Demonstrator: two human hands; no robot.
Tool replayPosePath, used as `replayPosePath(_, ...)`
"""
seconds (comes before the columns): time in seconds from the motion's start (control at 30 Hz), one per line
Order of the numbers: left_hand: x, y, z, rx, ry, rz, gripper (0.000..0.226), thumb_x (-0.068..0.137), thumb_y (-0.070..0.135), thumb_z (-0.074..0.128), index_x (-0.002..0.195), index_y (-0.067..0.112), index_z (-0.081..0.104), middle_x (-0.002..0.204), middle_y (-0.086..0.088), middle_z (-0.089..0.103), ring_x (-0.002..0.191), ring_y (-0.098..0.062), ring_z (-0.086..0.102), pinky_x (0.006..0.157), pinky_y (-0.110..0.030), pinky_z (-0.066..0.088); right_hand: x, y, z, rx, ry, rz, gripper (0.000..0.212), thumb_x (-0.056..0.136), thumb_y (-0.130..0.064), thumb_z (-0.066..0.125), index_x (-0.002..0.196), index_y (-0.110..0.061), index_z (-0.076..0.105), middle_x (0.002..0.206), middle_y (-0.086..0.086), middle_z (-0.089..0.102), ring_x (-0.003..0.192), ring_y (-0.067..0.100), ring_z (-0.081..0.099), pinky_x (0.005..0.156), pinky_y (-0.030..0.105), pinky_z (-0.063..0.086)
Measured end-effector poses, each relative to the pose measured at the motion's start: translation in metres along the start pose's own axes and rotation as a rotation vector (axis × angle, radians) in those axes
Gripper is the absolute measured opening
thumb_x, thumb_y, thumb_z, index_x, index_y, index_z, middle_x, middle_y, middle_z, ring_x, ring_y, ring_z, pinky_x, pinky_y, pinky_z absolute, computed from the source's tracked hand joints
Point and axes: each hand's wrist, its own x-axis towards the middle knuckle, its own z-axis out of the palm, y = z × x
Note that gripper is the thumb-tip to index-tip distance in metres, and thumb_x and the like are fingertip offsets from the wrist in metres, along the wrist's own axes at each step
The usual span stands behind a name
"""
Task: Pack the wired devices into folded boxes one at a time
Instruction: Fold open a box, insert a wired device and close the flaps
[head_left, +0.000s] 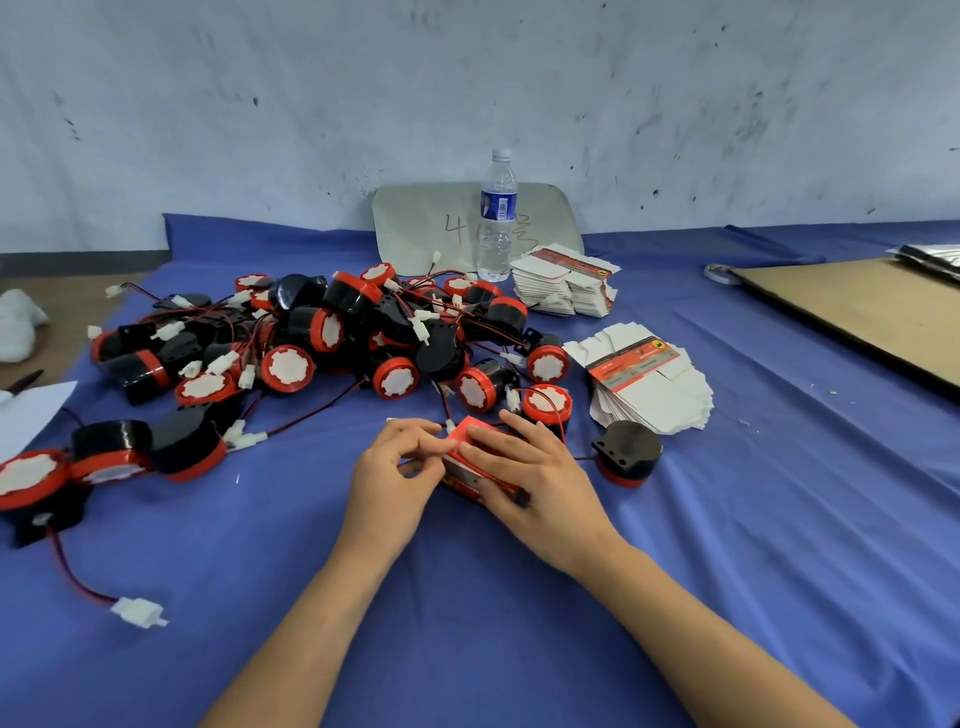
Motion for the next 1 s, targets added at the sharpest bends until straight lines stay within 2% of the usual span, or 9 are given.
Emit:
replayPosePath(0.17,-0.001,0.002,-0.005,0.006,-0.016,-0.002,0.038,0.081,-0.017,0.061,0.077,0.02,0.07,0.098,0.004,0.064,0.089,0.004,0.061,0.075,-0.009,0.048,0.004,-0.005,-0.003,-0.132,0.049,-0.124,0.035,0.086,-0.016,0.066,0.121,-0.023,0.069,0.132,-0.004,0.061,0.134,0.031,0.045,0.106,0.055,0.038)
replayPosePath(0.27,-0.003,0.003,-0.004,0.051,-0.015,0.031,0.031,0.083,-0.013,0.064,0.085,0.017,0.072,0.094,0.004,0.064,0.088,-0.003,0.063,0.08,-0.016,0.052,0.006,-0.006,-0.006,-0.138,0.04,-0.103,0.035,0.083,-0.013,0.068,0.118,-0.017,0.07,0.128,-0.001,0.064,0.13,0.031,0.049,0.106,0.056,0.038)
replayPosePath(0.37,-0.004,0.006,-0.003,0.112,-0.052,0.077,0.022,0.084,-0.008,0.067,0.089,0.013,0.071,0.091,0.002,0.062,0.085,-0.005,0.064,0.077,-0.013,0.051,0.004,-0.009,0.001,-0.218,0.165,-0.118,0.028,0.079,-0.013,0.076,0.107,-0.012,0.074,0.114,0.0,0.071,0.112,0.027,0.063,0.102,0.057,0.042)
replayPosePath(0.47,-0.005,0.011,-0.006,0.145,-0.094,0.104,0.017,0.083,-0.004,0.07,0.086,0.013,0.07,0.088,0.002,0.06,0.082,-0.003,0.063,0.073,-0.011,0.05,0.006,-0.013,0.011,-0.304,0.292,-0.181,0.016,0.078,-0.014,0.078,0.091,-0.008,0.074,0.098,0.001,0.075,0.098,0.023,0.068,0.102,0.056,0.043)
replayPosePath(0.53,-0.007,0.011,-0.007,0.165,-0.092,0.113,0.014,0.082,0.0,0.073,0.083,0.014,0.069,0.083,0.004,0.063,0.078,-0.004,0.064,0.071,-0.015,0.051,0.004,-0.009,0.016,-0.257,0.287,-0.179,0.016,0.081,-0.008,0.074,0.097,-0.009,0.073,0.105,0.001,0.073,0.106,0.021,0.067,0.107,0.057,0.036)
replayPosePath(0.63,-0.01,0.01,-0.003,0.193,-0.075,0.144,0.012,0.083,0.003,0.073,0.079,0.012,0.066,0.075,0.003,0.065,0.068,-0.006,0.064,0.064,-0.015,0.05,0.0,0.001,0.014,-0.144,0.221,-0.168,0.03,0.083,0.002,0.069,0.111,-0.01,0.071,0.119,0.002,0.069,0.117,0.022,0.062,0.112,0.058,0.027)
replayPosePath(0.8,-0.009,0.009,0.001,0.258,-0.072,0.299,0.013,0.079,-0.003,0.074,0.074,0.003,0.064,0.088,0.008,0.055,0.079,-0.008,0.058,0.068,-0.018,0.05,0.004,0.0,0.013,-0.097,0.251,-0.182,0.025,0.082,-0.001,0.067,0.106,-0.005,0.073,0.114,0.008,0.071,0.111,0.03,0.065,0.1,0.058,0.043)
replayPosePath(0.9,-0.006,0.006,-0.003,0.279,-0.101,0.297,0.015,0.079,-0.002,0.074,0.071,0.003,0.063,0.099,0.014,0.06,0.086,-0.002,0.06,0.075,-0.016,0.051,0.003,-0.002,0.01,-0.169,0.227,-0.248,0.026,0.078,0.001,0.069,0.104,-0.004,0.075,0.11,0.011,0.072,0.106,0.033,0.067,0.09,0.054,0.052)
replayPosePath(1.0,-0.004,0.003,-0.005,0.282,-0.123,0.275,0.016,0.08,0.001,0.074,0.07,0.006,0.063,0.105,0.015,0.063,0.091,0.0,0.061,0.079,-0.015,0.05,0.01,-0.004,0.001,-0.245,0.194,-0.342,0.031,0.069,0.004,0.081,0.099,-0.003,0.076,0.105,0.01,0.074,0.099,0.03,0.07,0.08,0.047,0.058)
